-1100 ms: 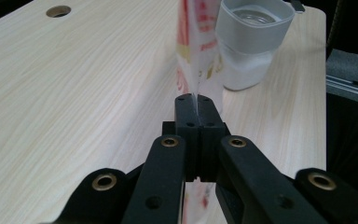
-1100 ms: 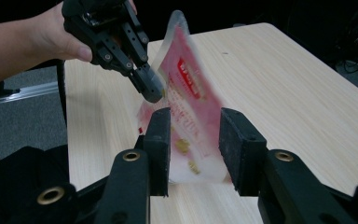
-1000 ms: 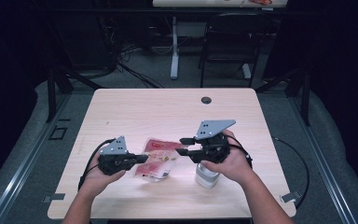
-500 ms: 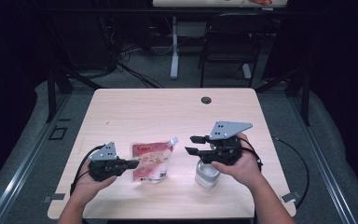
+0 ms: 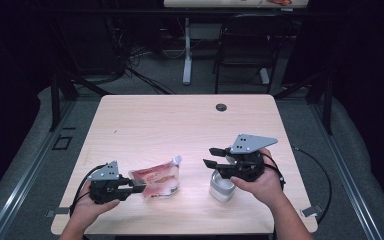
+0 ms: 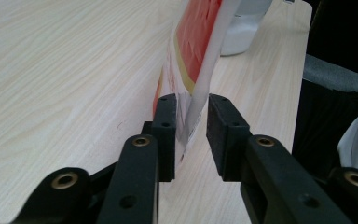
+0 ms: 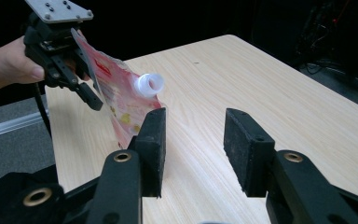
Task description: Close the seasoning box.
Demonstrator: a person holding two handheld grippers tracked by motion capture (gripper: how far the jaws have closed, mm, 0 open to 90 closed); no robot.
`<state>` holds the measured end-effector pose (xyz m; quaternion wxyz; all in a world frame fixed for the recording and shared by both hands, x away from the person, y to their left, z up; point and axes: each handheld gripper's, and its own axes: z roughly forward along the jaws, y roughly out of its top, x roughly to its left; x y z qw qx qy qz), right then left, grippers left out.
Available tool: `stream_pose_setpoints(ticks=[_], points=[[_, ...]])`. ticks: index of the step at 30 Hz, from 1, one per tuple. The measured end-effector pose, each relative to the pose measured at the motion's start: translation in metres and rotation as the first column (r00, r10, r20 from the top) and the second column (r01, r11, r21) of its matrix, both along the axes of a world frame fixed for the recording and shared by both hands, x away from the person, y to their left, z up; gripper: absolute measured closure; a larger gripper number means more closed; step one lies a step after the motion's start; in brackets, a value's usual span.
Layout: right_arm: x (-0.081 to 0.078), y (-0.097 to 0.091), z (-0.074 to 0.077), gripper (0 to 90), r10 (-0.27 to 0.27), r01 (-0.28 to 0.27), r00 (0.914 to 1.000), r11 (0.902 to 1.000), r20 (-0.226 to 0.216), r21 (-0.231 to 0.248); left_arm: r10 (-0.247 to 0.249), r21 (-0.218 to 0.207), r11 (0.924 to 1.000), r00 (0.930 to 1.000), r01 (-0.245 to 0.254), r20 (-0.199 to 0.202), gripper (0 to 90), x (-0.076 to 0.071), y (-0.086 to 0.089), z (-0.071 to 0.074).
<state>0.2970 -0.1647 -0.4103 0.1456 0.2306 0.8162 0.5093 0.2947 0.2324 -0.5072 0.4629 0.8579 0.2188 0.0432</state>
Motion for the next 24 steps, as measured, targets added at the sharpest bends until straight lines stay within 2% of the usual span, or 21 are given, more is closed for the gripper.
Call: stream_pose_setpoints(ticks=[5,8,12,16,24], points=[[-0.002,-0.002,-0.005,60.5,-0.033,0.033,0.9994,0.9993,0.005,-0.016,0.042,-0.012,0.999,0.999,-0.042,-0.014,60.7,-0.001,0.002,-0.002],[-0.001,-0.006,-0.007,60.5,-0.064,0.064,0.998,0.9978,0.001,-0.016,0.077,-0.014,0.9969,0.997,-0.077,-0.005,55.1,-0.002,0.006,-0.004],[-0.002,-0.012,-0.01,61.5,-0.099,0.099,0.9951,0.9951,0.0,-0.008,0.107,0.006,0.9942,0.9942,-0.107,-0.006,53.0,-0.003,0.01,-0.006],[-0.003,-0.017,-0.013,63.3,-0.108,0.108,0.9941,0.9941,-0.009,0.0,0.122,0.0,0.9926,0.9926,-0.122,-0.006,51.9,-0.006,0.015,-0.007],[-0.002,-0.026,-0.011,73.8,-0.133,0.133,0.991,0.991,-0.014,0.012,0.157,0.0,0.9876,0.9876,-0.157,-0.003,51.7,-0.01,0.026,-0.008]])
